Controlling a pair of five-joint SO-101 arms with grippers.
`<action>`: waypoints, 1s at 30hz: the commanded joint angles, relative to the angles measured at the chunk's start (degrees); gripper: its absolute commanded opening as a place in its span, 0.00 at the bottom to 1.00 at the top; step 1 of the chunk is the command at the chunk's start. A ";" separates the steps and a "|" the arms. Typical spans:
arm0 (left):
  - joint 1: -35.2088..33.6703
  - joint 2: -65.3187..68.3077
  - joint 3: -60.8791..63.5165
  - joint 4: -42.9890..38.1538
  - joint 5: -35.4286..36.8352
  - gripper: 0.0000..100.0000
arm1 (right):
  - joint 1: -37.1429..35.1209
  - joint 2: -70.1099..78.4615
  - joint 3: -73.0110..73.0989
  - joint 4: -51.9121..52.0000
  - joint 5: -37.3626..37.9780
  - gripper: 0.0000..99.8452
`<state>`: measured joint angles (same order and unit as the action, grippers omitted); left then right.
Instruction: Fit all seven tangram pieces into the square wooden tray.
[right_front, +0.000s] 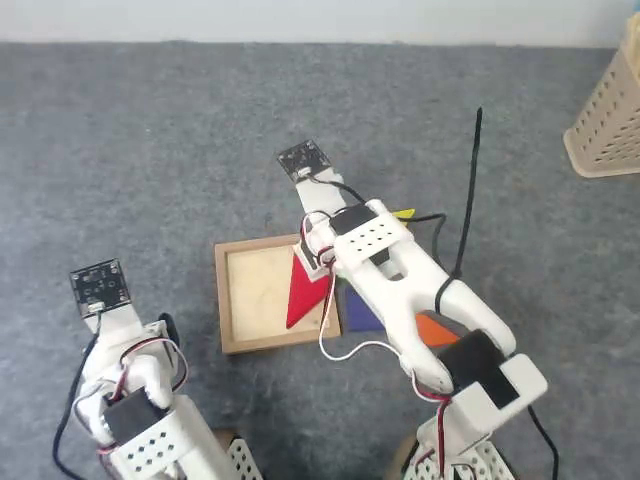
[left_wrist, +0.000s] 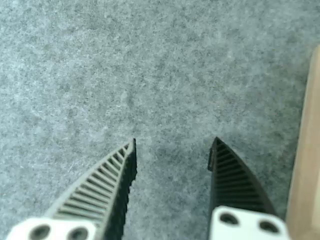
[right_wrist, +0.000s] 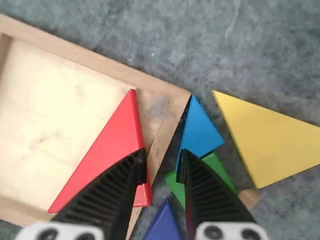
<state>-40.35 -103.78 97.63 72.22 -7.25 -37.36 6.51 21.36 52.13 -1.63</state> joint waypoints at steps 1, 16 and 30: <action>0.18 -0.62 -1.10 0.18 0.53 0.23 | -3.38 -1.27 -0.35 -0.57 0.88 0.10; 0.18 -0.62 -1.10 0.18 0.53 0.23 | -11.21 8.57 -2.55 -3.56 4.92 0.09; 0.18 -0.62 -1.10 0.18 0.53 0.23 | -16.92 11.56 -10.20 -8.04 10.99 0.09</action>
<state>-40.35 -103.78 97.63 72.22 -7.25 -52.13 18.02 13.45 44.92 5.76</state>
